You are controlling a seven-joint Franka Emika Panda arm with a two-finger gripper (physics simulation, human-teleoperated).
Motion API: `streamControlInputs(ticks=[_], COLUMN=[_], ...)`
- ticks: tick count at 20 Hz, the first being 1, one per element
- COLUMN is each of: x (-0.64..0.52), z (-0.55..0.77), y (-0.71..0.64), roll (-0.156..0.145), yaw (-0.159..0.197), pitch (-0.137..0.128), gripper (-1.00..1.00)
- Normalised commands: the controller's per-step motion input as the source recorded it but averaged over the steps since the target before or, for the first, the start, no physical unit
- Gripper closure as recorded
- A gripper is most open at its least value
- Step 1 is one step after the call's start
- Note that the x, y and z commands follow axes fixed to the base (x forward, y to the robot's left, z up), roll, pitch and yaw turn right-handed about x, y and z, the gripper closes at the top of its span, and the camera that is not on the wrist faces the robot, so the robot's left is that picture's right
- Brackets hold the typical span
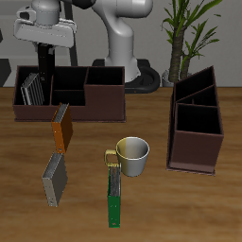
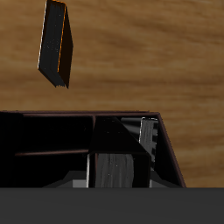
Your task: Place the striped book into the back desk caddy's left compartment and place the black book into the back desk caddy's left compartment and place the yellow book into the left desk caddy's right compartment
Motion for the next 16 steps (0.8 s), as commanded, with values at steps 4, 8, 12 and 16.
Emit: streamControlInputs(ticks=[4, 8, 12, 16], x=[-0.01, -0.04, -0.01, 0.01], z=[-0.07, -0.07, -0.19, -0.30], y=[-0.13, -0.10, -0.07, -0.01], roll=[-0.025, -0.023, 0.000, -0.010], yaw=[-0.016, -0.020, -0.066, -0.038], pitch=[0.023, 0.030, 0.050, 0.061], gripper=[1.00, 1.00, 1.00, 1.00])
